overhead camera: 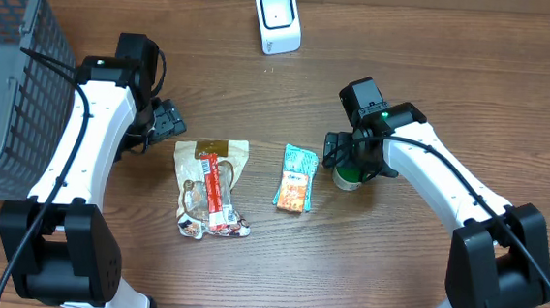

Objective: Scan the item barcode
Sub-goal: 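Lower the right gripper around the green-lidded jar and close it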

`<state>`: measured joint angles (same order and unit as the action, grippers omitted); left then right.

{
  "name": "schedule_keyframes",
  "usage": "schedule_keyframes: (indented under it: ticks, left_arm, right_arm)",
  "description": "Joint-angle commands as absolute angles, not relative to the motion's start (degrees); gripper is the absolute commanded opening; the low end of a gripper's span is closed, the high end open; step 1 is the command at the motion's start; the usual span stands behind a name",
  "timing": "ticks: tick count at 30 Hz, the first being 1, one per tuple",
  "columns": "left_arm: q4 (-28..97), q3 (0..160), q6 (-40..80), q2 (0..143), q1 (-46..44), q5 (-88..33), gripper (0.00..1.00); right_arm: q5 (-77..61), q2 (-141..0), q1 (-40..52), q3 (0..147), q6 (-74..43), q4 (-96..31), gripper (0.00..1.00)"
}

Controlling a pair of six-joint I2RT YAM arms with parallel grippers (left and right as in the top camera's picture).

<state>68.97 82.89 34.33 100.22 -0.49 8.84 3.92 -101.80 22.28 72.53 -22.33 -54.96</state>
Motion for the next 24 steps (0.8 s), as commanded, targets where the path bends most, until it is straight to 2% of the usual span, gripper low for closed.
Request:
schedule_keyframes:
  ticks: [1, 9, 15, 24]
  left_arm:
    - [68.9, 83.7, 34.5, 100.0, -0.4, 9.1, 1.0]
    - [68.9, 83.7, 34.5, 100.0, -0.4, 9.1, 0.99]
    - [68.9, 83.7, 34.5, 100.0, -0.4, 9.1, 1.0]
    - [68.9, 83.7, 34.5, 100.0, -0.4, 9.1, 1.0]
  right_arm:
    - [5.1, -102.3, 22.5, 71.4, -22.7, -54.3, 0.97]
    - [5.1, -102.4, 22.5, 67.1, -22.7, -49.0, 0.96]
    - [6.1, -102.4, 22.5, 64.1, -22.7, -45.2, 0.9]
    - [11.1, -102.3, 22.5, 63.7, -22.5, -46.9, 0.88]
